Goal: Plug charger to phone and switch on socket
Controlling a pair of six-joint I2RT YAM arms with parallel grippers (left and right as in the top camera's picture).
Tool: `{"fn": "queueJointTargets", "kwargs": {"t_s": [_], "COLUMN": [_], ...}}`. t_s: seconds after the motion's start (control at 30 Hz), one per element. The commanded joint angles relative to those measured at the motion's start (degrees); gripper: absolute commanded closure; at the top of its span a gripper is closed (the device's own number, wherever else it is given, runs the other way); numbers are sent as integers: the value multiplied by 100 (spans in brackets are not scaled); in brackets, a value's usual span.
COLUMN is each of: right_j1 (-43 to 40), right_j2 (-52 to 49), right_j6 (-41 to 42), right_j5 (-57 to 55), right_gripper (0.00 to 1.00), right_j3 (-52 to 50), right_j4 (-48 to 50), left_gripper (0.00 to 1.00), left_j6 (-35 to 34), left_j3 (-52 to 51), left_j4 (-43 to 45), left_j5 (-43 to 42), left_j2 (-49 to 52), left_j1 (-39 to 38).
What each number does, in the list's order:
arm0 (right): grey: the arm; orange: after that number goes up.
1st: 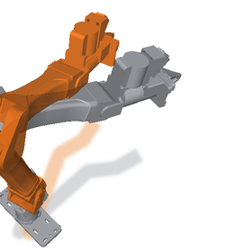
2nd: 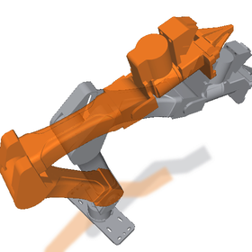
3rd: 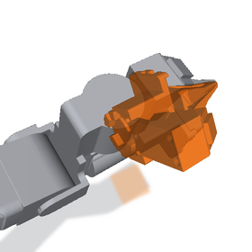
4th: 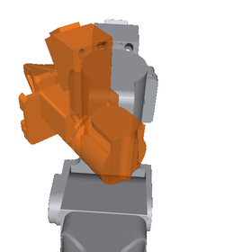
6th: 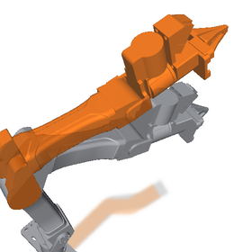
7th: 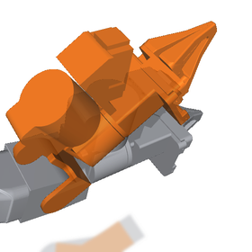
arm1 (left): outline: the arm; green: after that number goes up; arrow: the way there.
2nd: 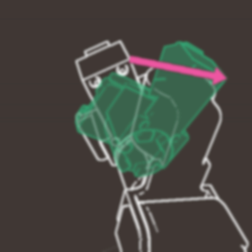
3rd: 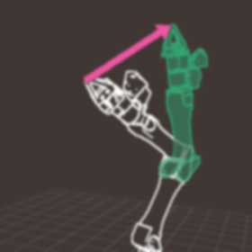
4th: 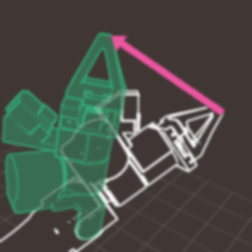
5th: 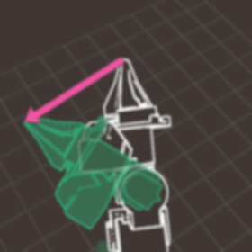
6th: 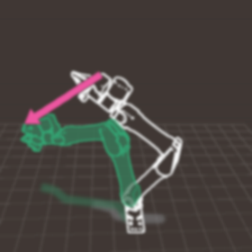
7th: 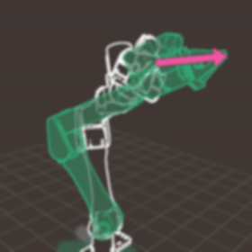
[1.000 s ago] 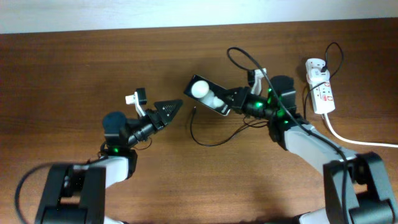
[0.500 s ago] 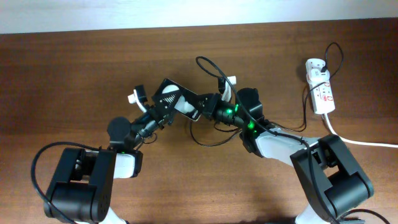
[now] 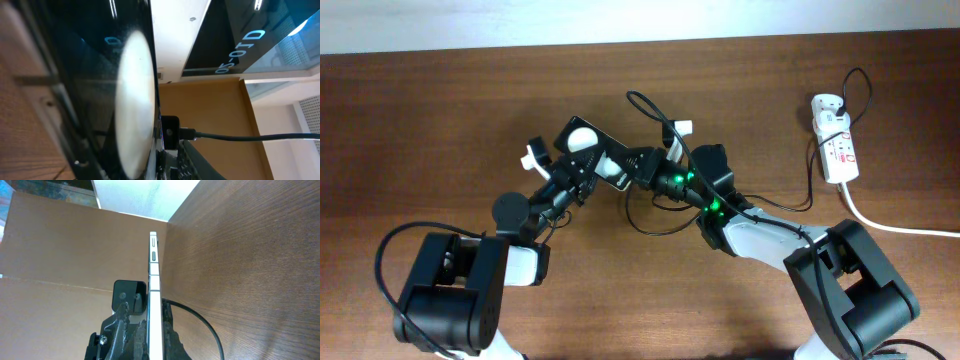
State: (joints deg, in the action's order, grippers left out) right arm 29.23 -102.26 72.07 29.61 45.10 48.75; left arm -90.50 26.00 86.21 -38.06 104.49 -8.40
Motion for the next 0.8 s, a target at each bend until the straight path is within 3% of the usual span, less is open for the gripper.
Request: {"fn": "queueJointTargets", "kwargs": {"t_s": [0.0, 0.07, 0.1, 0.17, 0.23, 0.4, 0.5, 0.6, 0.77], "right_j1": [48, 48, 33, -13, -160, -811, -1102, -1126, -1126], "right_j2": [-37, -37, -37, -33, -20, 570, 1333, 2159, 2852], "right_j6": [-122, -125, -153, -413, -614, -1718, -3161, -4135, -4336], "right_j5": [39, 116, 236, 431, 737, 1567, 754, -551, -1805], "right_gripper": [96, 96, 88, 36, 1, 1, 1, 1, 1], "right_j3": [-20, -20, -20, -20, -20, -20, -20, -20, -20], "right_j4": [-114, -114, -114, -107, -101, -516, -3438, -5390, -6741], "left_gripper": [79, 99, 100, 100, 100, 100, 100, 100, 100], "left_j6": [-13, -20, -39, -37, -35, -35, -116, -160, -122], "left_j3": [42, 42, 42, 39, 39, 39, 85, 623, 2085], "left_j4": [199, 199, 173, 155, 94, -595, -863, -2496, -4393], "left_j5": [0, -2, -4, -63, -144, -728, -1233, -1976, -2677], "left_j2": [-94, -94, -94, -94, -94, -94, -94, -94, -2], "left_j1": [-7, -7, -7, -7, -7, 323, 643, 798, 483]}}
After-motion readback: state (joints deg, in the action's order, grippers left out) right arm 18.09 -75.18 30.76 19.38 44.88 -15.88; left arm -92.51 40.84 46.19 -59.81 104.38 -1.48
